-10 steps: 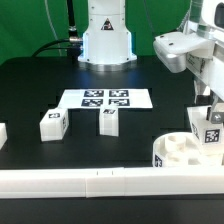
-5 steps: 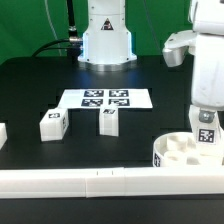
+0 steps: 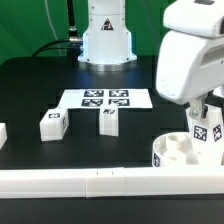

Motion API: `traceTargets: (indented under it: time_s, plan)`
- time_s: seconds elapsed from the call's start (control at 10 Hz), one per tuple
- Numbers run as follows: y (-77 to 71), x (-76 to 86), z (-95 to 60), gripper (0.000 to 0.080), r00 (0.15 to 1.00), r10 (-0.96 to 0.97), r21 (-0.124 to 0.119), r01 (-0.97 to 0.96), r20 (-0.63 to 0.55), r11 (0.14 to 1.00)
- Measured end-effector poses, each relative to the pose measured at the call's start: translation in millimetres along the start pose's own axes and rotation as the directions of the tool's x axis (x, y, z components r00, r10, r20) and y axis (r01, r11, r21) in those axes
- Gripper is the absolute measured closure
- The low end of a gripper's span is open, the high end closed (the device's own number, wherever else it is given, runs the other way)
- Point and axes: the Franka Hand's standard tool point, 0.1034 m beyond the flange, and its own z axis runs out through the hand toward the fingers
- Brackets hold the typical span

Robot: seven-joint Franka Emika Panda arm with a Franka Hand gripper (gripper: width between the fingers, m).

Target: Assemble stool

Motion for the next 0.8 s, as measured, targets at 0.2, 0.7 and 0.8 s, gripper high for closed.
traceTargets:
  time_s: [0.2, 0.7, 0.8]
  plan:
    - [-1.1, 2.0, -0.5, 0.0468, 0.995, 0.101, -0.007, -0.101, -0.027, 0.995]
    - [-3.7, 3.7, 0.1, 0.0468, 0.894, 0.448, 0.017, -0.447, -0.032, 0.894]
    - [-4.3, 4.7, 0.0, 0.0468, 0.838, 0.544, 0.034, -0.543, -0.038, 0.839]
